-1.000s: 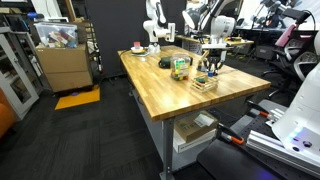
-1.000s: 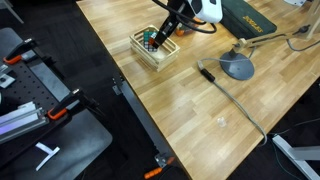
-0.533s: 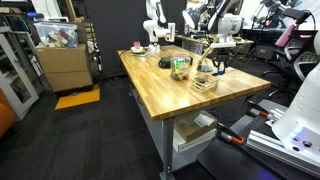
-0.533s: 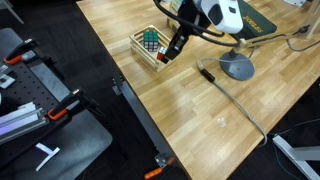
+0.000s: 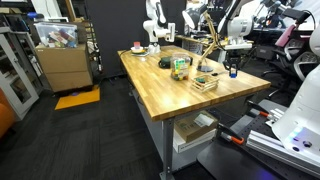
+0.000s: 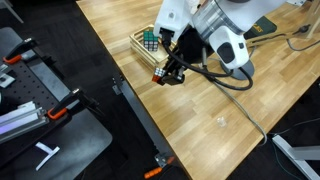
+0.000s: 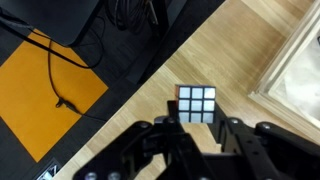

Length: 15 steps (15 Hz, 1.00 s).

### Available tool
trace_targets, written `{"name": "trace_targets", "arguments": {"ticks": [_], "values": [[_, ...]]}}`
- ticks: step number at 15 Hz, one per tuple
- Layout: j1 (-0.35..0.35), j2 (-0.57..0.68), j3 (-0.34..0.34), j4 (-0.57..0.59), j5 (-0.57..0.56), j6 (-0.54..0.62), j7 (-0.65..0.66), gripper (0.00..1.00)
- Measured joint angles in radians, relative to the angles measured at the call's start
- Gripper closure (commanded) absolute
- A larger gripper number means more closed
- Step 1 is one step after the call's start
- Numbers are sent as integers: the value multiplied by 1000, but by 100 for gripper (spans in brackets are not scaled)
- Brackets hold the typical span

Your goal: Place the small Rubik's cube inside the wooden box

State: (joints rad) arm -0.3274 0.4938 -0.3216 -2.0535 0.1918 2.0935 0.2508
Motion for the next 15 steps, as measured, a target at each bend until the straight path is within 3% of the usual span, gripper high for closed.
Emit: {"name": "trace_targets", "arguments": {"ticks": [2,4,6,10,11,13,15], "values": [[-1,23,9,3,6,-26,-5,89],[-1,52,13,12,12,-48,-5,40],[-3,80,13,29,14,-65,-3,36],[-7,100,13,60,25,-78,0,10],[-7,98,13,67,31,-79,0,29],[-7,89,13,79,39,-87,2,14],[-7,86,13,80,40,-92,3,10]]}}
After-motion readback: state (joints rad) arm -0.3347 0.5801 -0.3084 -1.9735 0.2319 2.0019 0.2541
